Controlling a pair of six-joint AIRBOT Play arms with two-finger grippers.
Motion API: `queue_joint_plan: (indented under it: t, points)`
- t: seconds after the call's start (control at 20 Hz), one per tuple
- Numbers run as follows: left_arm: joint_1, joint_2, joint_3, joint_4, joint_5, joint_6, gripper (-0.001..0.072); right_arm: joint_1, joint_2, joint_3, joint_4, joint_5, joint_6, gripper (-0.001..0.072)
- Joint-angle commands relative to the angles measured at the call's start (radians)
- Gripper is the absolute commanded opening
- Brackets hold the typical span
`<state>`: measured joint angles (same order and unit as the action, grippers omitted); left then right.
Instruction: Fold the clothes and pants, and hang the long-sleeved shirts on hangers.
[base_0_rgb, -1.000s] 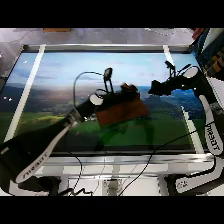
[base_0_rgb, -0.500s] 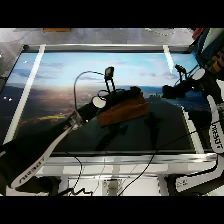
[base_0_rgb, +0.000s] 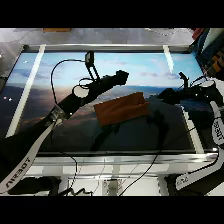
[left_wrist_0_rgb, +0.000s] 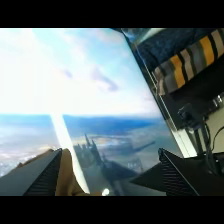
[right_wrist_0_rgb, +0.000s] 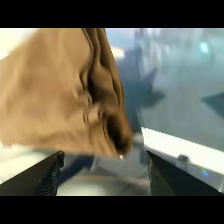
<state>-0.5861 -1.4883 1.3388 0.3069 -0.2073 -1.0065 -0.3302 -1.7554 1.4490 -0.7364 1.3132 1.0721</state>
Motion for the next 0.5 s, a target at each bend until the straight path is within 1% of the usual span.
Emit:
queue_joint_plan:
  t: [0.0,0.1,0.2,0.35,0.45]
  points:
    - [0.013,0.005,0.0,0.035,-0.003,0.0,0.0697,0.071,-0.015,-0.007,0.019,-0.18,0.037,0.057]
    - [0.013,0.005,0.0,0.095,-0.003,0.0,0.0697,0.121,-0.043,-0.007,-0.022,-0.233,0.113,0.057]
    - [0.013,0.005,0.0,0.113,-0.003,0.0,0.0697,0.155,-0.09,-0.007,-0.045,-0.22,0.143,0.057]
    - [0.013,0.005,0.0,0.113,-0.003,0.0,0.0697,0.177,-0.157,-0.007,-0.053,-0.156,0.15,0.057]
    - [0.013,0.005,0.0,0.113,-0.003,0.0,0.0697,0.176,-0.176,-0.007,-0.055,-0.161,0.15,0.0572]
